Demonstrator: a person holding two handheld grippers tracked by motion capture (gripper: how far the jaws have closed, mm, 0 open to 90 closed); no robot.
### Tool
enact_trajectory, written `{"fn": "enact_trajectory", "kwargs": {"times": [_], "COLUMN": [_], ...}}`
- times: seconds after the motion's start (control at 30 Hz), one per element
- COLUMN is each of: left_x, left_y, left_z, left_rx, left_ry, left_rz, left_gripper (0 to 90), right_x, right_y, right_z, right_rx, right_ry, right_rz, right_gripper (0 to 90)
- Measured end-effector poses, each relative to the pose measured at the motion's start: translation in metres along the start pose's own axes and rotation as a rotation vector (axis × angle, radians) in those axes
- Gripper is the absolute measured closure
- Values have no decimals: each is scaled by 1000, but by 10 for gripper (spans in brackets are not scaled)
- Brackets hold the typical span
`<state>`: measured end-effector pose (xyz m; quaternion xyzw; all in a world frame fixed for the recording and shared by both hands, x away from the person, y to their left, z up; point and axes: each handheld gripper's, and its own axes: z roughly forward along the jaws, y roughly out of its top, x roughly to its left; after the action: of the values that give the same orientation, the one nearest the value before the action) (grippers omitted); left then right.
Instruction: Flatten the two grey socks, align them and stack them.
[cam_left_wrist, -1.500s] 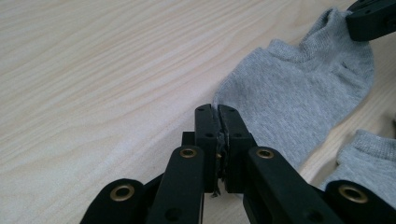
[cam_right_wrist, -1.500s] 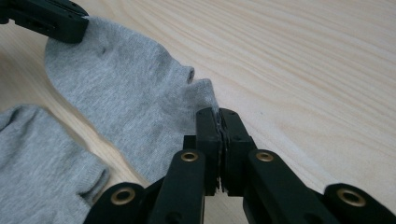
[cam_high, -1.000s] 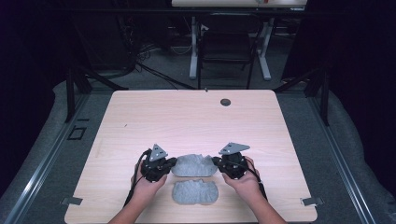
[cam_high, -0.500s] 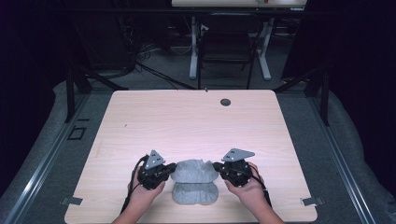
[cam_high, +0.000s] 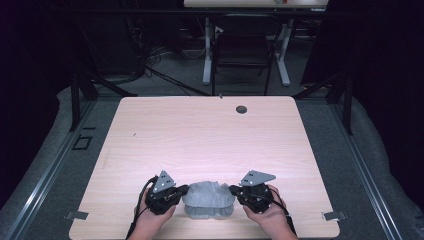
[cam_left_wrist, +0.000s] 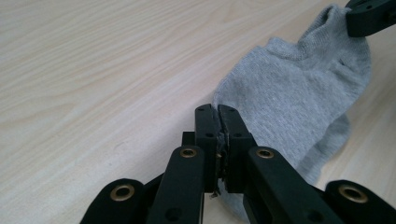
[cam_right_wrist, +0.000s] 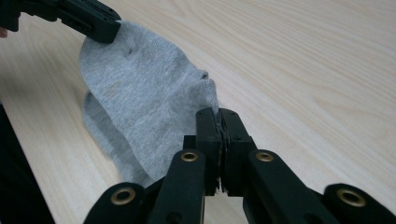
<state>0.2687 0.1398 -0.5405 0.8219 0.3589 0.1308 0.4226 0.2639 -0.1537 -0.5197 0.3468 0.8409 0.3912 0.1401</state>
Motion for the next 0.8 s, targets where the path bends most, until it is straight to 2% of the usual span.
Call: {"fn": "enact_trajectory", "kwargs": {"times": [0.03,0.2,0.53,0.67,0.8], "left_x": [-1,-7,-8,-8,-9], "left_y": [0,-5,-18,-20,-22], "left_z": [-1,-4,2,4,7], "left_rx": [7,14,26,39,44], "left_ry": [-3,-15,-26,-26,-25], "left_rz": [15,15,-13,-10,-10], "left_gripper": [877,877,877,877,877], "right_x": [1,4,7,6,5], "right_y": [-1,-8,-17,-19,-22], "right_z": [-1,-4,3,6,9], "right_rx": [1,15,39,52,64], "right_ry": [0,7,11,6,5], "right_rz": [0,4,8,-4,4], "right_gripper": [878,877,877,877,877]}}
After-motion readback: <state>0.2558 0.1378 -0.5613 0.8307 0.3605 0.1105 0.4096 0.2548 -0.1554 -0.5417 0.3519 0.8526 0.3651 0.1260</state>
